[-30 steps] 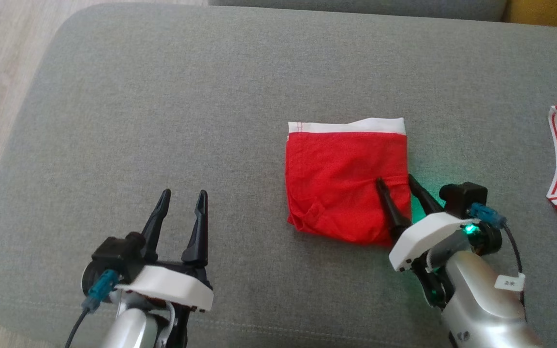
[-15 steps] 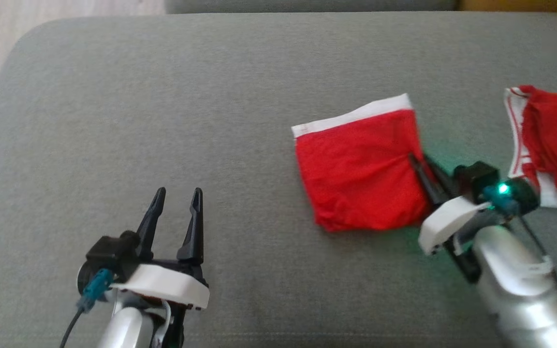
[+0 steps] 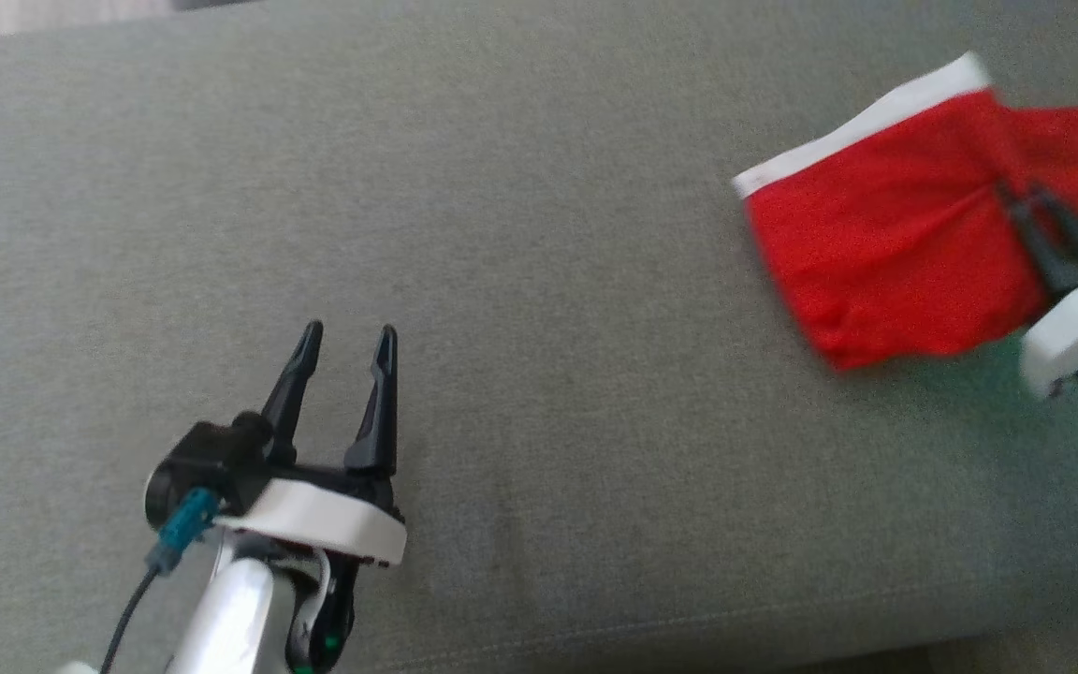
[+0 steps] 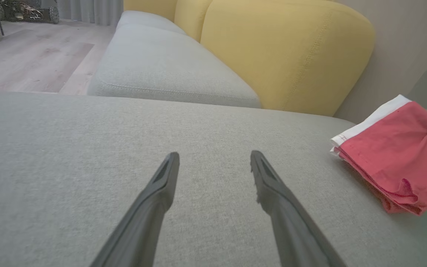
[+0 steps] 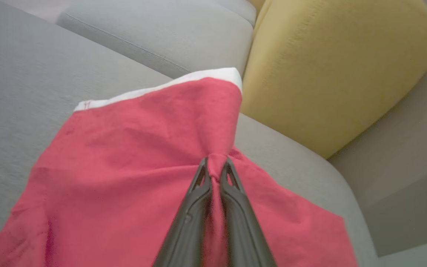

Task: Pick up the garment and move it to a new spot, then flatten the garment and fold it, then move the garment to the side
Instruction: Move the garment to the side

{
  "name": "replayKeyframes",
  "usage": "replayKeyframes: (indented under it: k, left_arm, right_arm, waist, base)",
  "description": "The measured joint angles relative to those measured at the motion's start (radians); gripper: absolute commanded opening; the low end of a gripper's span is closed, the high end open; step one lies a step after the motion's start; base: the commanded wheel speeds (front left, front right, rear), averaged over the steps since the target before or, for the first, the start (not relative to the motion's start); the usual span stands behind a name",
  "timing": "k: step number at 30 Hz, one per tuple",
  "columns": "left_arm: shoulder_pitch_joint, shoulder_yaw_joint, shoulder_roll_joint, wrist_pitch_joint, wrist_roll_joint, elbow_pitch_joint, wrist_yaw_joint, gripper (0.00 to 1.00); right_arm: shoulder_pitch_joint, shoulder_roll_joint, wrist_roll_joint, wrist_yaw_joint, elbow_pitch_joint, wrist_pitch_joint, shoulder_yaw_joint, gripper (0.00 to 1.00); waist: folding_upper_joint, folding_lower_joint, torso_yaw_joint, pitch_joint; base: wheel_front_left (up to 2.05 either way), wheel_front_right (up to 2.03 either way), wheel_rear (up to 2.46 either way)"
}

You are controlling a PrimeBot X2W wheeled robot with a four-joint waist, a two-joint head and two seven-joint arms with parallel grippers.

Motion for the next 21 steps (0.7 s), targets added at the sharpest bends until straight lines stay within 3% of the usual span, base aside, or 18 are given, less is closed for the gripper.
replayKeyframes:
  k: [7, 21]
  left_arm:
    - [-0.063, -0.001, 0.000, 0.000, 0.014, 0.001, -0.018, 1.00]
    - [-0.094, -0.002, -0.001, 0.000, 0.014, 0.001, -0.028, 1.00]
  right_arm:
    - [-0.085, -0.109, 0.025, 0.000, 0.030, 0.074, -0.029, 0.00]
    - [-0.130, -0.084, -0.071, 0.000, 0.121, 0.164, -0.237, 0.00]
  waist:
    - [0.0000, 0.0000, -0.034, 0.068]
    - [0.0000, 0.0000, -0.037, 0.149]
  base:
    - [0.00, 0.00, 0.00]
    - [0.00, 0.00, 0.00]
